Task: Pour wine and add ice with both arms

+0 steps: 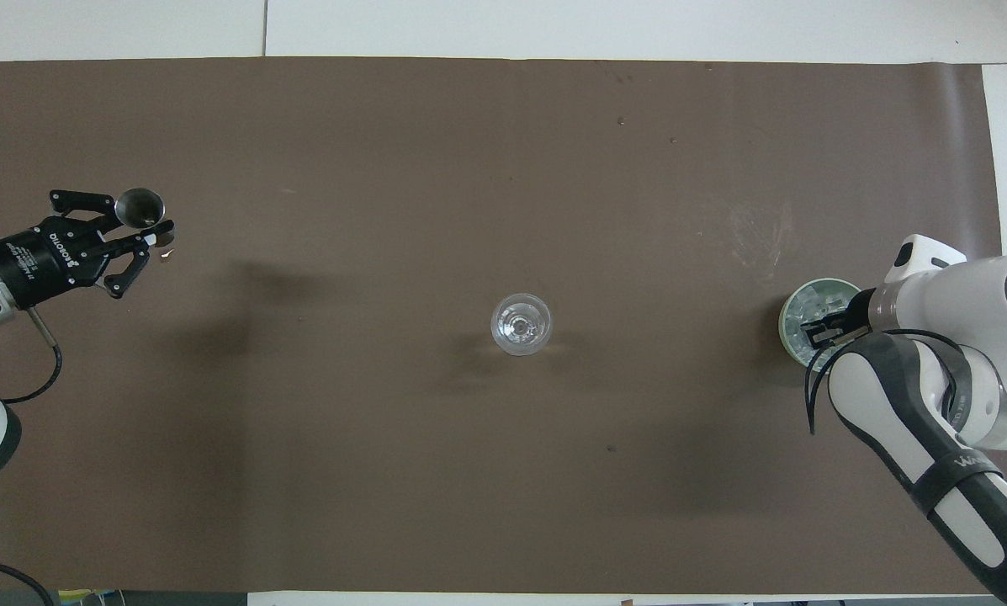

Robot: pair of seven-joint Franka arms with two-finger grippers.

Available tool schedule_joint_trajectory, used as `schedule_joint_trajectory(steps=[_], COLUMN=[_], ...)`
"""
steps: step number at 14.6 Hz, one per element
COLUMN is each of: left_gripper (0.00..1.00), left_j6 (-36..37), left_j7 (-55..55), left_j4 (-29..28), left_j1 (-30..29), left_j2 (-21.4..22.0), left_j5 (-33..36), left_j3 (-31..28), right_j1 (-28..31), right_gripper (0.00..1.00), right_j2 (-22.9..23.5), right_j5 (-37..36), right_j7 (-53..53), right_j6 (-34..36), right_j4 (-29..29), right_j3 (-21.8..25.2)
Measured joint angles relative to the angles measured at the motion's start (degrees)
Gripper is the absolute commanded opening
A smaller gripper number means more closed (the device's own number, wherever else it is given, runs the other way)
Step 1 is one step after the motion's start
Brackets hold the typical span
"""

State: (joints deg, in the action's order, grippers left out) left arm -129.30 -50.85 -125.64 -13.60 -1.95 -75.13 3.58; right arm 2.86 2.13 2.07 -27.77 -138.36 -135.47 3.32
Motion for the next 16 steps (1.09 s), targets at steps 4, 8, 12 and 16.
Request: schedule_joint_trajectory(steps=[4, 8, 12, 16], left_gripper=[0.0, 0.0, 0.0, 0.0], left_j6=[-0.45, -1.47, -1.45, -0.34], left_j7=[4.74, 8.06, 8.37, 10.61], left_j4=[-0.01, 0.13, 0.06, -0.36], left_j1=[-3.77, -5.6, -8.76, -9.89], left_j2=[-4.22, -7.83, -10.18, -12.81], left_j5=[-11.15, -19.81, -22.21, -25.19], left_j3=[0.01, 0.06, 0.06, 0.13], right_j1=[-0.04, -0.08, -0.08, -0.08], right_gripper=[0.22, 0.14, 0.1, 0.09], right_j2=[-0.05, -0.19, -0.18, 0.07], right_j5=[0.02, 0.03, 0.03, 0.03], right_j7=[0.0, 0.0, 0.0, 0.0], right_j6=[0.01, 0.06, 0.06, 2.83], right_j4=[0.04, 0.08, 0.1, 1.51], right_j3=[-0.08, -0.12, -0.12, -0.11])
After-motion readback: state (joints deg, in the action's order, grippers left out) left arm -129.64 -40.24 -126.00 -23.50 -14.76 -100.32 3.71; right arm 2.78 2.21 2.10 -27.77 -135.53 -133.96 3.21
